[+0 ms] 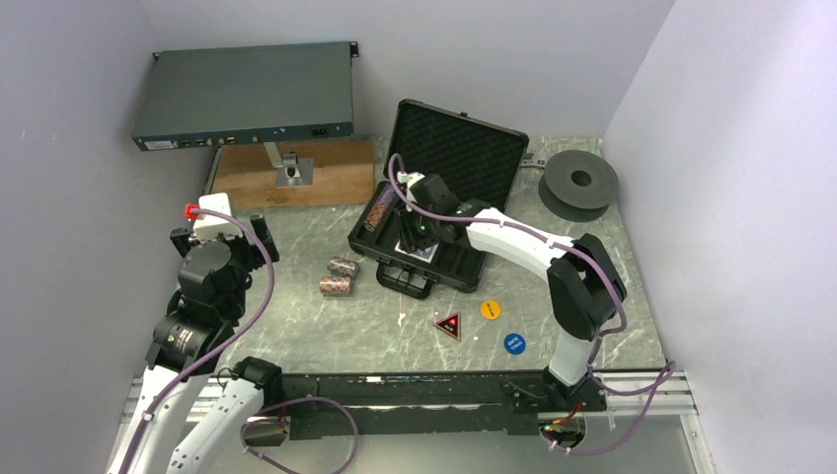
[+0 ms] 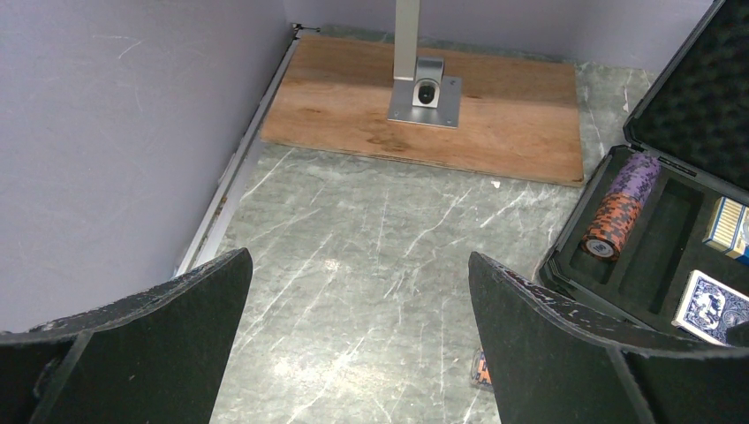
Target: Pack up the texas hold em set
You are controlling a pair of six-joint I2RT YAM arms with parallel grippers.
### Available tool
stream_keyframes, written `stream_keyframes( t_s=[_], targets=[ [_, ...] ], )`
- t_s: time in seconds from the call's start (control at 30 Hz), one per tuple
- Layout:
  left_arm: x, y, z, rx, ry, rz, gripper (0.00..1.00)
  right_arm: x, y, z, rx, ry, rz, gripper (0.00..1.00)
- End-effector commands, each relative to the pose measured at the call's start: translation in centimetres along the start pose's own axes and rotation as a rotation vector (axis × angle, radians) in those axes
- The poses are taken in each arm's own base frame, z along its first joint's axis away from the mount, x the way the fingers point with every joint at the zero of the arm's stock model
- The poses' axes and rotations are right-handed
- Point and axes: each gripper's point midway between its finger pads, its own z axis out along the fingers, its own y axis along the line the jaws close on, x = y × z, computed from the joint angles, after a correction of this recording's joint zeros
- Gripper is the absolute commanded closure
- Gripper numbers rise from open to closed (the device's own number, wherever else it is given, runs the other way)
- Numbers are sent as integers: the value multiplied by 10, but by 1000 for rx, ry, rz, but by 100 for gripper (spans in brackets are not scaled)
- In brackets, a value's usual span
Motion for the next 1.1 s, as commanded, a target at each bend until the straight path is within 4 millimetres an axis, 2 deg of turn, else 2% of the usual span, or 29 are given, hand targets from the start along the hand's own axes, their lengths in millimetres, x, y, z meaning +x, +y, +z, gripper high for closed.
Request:
stream_keyframes(
  t_s=[0.0, 0.1, 0.2, 0.33, 0.4, 0.5, 0.6, 0.73, 0.87, 1.0, 1.07],
  targets=[
    [-17, 0, -3, 6, -36, -31, 0, -36, 32, -28, -41, -91, -107, 55],
    [-17, 1, -4, 3, -38, -33, 0, -39, 49, -32, -55, -99, -122, 51],
    [-16, 1, -4, 3, -39, -32, 0, -39, 65, -33, -62, -104, -131, 42],
    [-14, -3, -1, 17, -29, -30, 0, -38, 70, -33, -51, -106, -120, 32],
    [-8, -13, 2, 60, 0, -15, 0, -38, 70, -35, -52, -106, -111, 24],
    [16, -44, 9, 190, 143, 24, 0, -38, 61, -42, -2, -119, -94, 7],
    [51, -61, 15, 222, 350, 44, 0, -39, 50, -54, 53, -138, -84, 1],
    [92, -81, 17, 290, 494, 43, 1, -43, 35, -77, 91, -170, -68, 0],
    [124, -98, 11, 341, 592, 15, 1, -58, 20, -110, 63, -246, -2, 0],
    [150, -114, 4, 359, 678, 27, 1, -70, 4, -146, 72, -334, 24, 0],
    [161, -122, 3, 370, 706, 35, 1, -70, 1, -157, 58, -356, 24, 0]
  ],
)
